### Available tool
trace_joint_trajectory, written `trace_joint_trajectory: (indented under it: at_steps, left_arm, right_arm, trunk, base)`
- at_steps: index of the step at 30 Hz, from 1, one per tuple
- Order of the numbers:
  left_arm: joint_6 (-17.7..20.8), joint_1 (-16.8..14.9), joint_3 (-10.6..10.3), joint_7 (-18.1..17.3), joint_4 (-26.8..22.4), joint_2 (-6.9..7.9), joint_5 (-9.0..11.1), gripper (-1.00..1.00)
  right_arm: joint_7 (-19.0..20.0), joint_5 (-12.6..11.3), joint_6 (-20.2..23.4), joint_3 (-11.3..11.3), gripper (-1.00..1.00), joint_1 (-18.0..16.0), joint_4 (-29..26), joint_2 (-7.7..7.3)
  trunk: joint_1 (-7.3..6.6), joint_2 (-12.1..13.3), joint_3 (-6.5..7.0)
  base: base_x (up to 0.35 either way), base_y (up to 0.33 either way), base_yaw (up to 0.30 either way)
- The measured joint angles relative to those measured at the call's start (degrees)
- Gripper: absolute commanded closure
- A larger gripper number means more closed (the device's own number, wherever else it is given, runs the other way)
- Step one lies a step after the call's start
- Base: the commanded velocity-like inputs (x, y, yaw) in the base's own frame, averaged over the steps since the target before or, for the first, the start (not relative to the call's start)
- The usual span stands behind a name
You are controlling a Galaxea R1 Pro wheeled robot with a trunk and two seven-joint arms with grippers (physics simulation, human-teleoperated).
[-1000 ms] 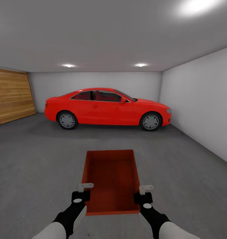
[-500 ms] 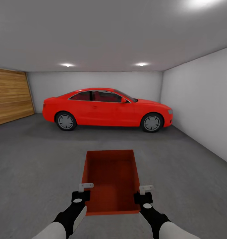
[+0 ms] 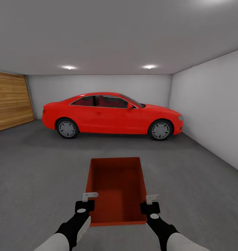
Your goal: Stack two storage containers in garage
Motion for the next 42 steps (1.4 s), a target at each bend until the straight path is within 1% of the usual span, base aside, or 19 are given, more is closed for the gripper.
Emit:
trace_joint_trajectory:
  at_steps: [42]
  left_arm:
    - [0.0,0.0,0.0,0.0,0.0,0.00,0.0,1.00]
  right_arm:
    - [0.0,0.0,0.0,0.0,1.00,0.0,0.0,0.00]
  trunk:
    - [0.00,0.0,0.00]
  base:
    - [0.322,0.000,0.000]
